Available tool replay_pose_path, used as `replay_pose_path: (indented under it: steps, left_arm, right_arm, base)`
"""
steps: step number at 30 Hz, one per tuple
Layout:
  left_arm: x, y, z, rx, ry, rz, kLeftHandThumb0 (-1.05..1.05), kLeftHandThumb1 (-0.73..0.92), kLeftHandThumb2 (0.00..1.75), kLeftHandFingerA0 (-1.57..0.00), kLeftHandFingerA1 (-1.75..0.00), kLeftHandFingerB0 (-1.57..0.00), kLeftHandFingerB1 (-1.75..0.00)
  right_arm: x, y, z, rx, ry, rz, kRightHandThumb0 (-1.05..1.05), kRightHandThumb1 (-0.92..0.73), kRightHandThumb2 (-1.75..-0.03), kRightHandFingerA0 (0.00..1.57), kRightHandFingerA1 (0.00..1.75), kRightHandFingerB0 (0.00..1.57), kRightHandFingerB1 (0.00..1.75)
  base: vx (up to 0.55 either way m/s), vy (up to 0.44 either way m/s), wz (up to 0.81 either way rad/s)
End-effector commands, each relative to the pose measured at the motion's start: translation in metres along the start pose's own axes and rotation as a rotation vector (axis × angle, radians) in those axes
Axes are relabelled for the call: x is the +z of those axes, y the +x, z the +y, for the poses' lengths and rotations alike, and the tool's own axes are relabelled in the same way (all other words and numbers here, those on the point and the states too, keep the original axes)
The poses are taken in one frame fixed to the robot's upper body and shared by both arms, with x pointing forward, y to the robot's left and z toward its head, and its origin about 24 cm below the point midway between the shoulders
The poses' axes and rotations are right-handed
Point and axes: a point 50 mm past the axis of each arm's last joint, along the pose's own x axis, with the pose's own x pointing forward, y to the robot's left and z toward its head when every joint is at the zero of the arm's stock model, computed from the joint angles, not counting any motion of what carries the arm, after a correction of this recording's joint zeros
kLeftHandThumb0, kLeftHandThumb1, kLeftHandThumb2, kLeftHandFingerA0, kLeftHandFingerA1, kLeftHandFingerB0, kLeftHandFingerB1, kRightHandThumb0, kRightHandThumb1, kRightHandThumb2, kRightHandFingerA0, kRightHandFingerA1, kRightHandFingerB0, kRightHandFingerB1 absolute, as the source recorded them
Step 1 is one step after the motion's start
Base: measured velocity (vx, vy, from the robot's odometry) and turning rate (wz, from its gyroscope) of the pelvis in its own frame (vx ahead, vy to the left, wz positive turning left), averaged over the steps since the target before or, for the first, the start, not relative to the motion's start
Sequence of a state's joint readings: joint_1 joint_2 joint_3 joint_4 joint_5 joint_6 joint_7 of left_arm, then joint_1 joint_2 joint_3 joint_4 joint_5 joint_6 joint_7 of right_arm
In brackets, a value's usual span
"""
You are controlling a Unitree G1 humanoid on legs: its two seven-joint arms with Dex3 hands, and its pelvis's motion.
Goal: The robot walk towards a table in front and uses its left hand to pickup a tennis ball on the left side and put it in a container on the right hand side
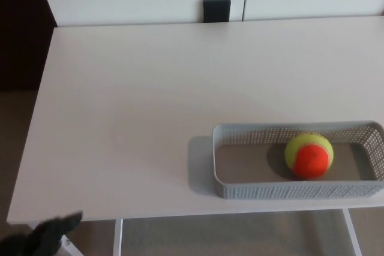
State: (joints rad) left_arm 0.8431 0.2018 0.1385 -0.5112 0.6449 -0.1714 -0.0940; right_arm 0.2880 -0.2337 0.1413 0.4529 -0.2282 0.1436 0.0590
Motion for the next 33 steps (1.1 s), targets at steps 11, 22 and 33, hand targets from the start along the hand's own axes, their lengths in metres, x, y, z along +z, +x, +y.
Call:
replay_pose_path:
  steps: [11, 22, 33]
  left_arm:
    - [-0.093, -0.075, -0.067, 0.004, -0.492, 0.32, -0.6, 0.53, 0.56, -0.19, -0.41, -0.2, -0.29]
    - [-0.125, 0.021, -0.088, -0.148, -0.709, 0.459, -0.51, 0.48, 0.56, -0.07, -0.38, -0.13, -0.3]
    - [-0.145, 0.036, -0.104, -0.218, -0.539, 0.592, -0.54, 0.51, 0.55, -0.16, -0.4, -0.18, -0.31]
  right_arm:
    - [-0.02, -0.003, -0.01, -0.082, 0.146, -0.003, 0.06, -0.89, -0.74, 0.02, 0.44, 0.06, 0.34]
    - [-0.008, -0.006, -0.013, -0.071, 0.16, -0.024, 0.06, -0.92, -0.73, 0.07, 0.43, 0.05, 0.29]
    - [-0.006, 0.003, -0.021, -0.113, 0.195, -0.008, 0.04, -0.87, -0.75, 0.0, 0.41, 0.08, 0.31]
  base:
    - [0.0, 0.0, 0.0]
    - [0.0, 0.001, 0.01]
    - [0.0, 0.0, 0.0]
